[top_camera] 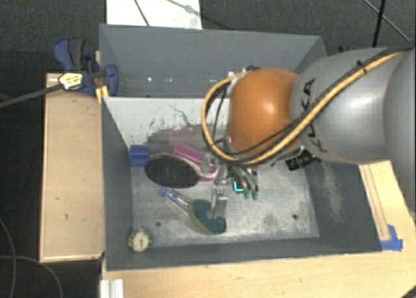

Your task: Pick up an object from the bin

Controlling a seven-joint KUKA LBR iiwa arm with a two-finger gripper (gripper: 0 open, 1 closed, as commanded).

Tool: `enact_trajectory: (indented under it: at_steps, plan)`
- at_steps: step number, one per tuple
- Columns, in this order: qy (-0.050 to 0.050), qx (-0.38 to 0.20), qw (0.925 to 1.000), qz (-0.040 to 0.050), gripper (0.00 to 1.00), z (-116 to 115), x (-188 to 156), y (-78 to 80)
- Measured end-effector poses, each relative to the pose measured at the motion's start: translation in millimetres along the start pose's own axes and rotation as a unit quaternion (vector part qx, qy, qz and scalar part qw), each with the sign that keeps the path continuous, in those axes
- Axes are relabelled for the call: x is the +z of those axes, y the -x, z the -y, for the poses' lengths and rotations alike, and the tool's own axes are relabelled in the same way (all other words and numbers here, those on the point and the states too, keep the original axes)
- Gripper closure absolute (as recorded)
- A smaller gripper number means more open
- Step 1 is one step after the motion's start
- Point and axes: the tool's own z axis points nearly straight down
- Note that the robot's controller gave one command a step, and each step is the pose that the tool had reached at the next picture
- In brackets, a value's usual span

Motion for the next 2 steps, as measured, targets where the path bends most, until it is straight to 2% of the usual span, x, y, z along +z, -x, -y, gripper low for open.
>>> enact_trajectory:
  at_steps: [1,2]
  plan:
    - [0.0,0.074,0.9973,-0.0017,0.0,-2.6,97.3,-16.3]
    - [0.0,0.077,0.9971,0.0017,1.0,-1.8,94.6,-14.0]
